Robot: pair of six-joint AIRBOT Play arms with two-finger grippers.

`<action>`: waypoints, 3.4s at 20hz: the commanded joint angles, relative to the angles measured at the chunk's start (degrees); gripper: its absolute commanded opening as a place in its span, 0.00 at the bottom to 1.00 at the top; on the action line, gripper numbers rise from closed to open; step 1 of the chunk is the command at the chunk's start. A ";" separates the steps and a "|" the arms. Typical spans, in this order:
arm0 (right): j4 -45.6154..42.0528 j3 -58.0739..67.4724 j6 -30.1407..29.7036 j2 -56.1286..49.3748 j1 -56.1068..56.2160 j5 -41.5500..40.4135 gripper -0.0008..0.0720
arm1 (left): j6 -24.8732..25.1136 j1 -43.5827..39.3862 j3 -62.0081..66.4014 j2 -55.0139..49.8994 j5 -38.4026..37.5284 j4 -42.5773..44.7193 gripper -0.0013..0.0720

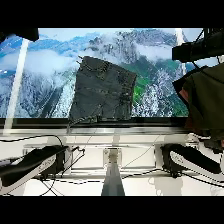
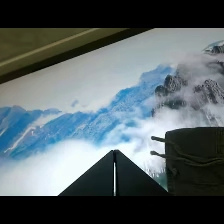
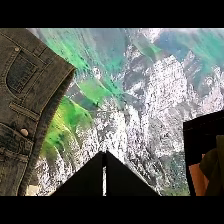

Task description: Fold the clothes and pants, and hang the long-sleeved shirts on hangers.

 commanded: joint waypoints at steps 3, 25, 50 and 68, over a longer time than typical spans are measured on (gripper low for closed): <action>0.02 0.02 0.02 -0.04 0.04 0.00 0.08 | 0.02 0.07 0.02 0.04 0.02 0.00 0.08; 3.67 -7.08 -4.90 -4.35 -9.42 -6.82 0.08 | -2.14 0.04 0.02 0.28 -11.02 -8.17 0.08; 46.75 -57.00 -14.78 -8.79 5.01 -29.03 0.78 | 7.56 36.65 -26.91 -10.56 -30.97 -25.57 0.61; 49.62 -54.69 -21.40 -12.00 5.05 -21.59 0.56 | 29.29 37.48 -60.70 -11.06 -13.03 -46.40 0.61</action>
